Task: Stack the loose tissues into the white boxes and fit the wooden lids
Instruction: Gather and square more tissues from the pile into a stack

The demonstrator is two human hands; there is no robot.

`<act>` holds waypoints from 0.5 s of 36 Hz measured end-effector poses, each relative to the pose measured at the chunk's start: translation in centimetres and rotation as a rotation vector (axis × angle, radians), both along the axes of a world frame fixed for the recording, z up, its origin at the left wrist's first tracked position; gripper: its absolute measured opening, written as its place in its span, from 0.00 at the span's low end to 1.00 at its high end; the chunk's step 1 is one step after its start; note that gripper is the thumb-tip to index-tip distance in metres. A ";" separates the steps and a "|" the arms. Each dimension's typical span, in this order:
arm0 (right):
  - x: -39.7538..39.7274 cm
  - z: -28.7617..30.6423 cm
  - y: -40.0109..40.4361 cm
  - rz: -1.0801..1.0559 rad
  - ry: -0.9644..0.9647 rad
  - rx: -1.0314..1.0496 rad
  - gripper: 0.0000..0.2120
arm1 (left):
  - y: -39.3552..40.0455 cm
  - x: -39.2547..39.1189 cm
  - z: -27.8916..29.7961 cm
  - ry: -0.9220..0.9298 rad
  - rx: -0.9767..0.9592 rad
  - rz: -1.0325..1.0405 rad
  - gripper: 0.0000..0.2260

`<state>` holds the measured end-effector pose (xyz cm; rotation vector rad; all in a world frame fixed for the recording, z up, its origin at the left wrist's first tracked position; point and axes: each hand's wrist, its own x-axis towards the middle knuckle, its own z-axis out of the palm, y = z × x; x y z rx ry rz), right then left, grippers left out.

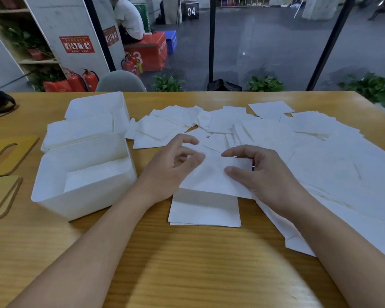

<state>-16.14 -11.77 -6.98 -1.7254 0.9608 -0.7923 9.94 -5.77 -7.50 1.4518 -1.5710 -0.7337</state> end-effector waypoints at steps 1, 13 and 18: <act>0.1 0.0 0.1 0.024 -0.019 0.028 0.11 | 0.0 0.1 -0.1 -0.023 0.007 -0.020 0.12; -0.3 0.2 0.2 0.099 0.291 -0.017 0.01 | 1.0 1.1 1.0 -0.278 0.116 -0.117 0.04; 0.2 -0.3 0.8 0.096 0.363 -0.085 0.02 | 1.1 1.2 0.8 -0.382 0.221 -0.141 0.06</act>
